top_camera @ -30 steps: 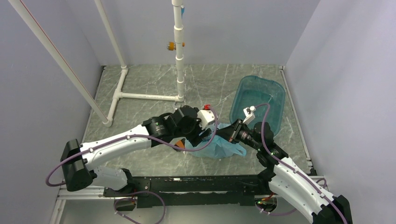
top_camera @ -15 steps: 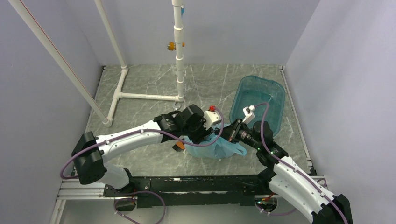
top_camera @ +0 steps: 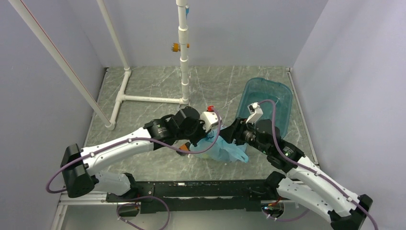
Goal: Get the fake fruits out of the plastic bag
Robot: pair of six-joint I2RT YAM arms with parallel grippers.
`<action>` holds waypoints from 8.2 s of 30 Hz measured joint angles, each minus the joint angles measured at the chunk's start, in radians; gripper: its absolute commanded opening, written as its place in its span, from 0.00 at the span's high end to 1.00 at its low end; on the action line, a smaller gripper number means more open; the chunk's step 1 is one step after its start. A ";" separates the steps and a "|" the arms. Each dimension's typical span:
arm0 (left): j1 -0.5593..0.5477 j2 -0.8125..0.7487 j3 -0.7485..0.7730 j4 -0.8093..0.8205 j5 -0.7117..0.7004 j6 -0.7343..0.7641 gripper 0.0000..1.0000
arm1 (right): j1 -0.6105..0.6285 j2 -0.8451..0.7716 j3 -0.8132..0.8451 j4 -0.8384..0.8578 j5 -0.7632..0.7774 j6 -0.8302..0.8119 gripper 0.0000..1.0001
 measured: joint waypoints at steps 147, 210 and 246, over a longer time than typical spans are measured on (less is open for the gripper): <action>0.069 -0.068 -0.002 0.031 -0.146 -0.042 0.93 | 0.463 0.006 -0.020 0.008 0.488 -0.303 1.00; 0.117 -0.432 -0.197 0.222 -0.134 -0.076 0.93 | 0.469 -0.192 -0.078 -0.331 0.792 0.132 0.72; 0.127 -0.669 -0.343 0.327 -0.146 -0.020 1.00 | 0.473 -0.254 -0.085 -0.322 0.774 0.209 0.79</action>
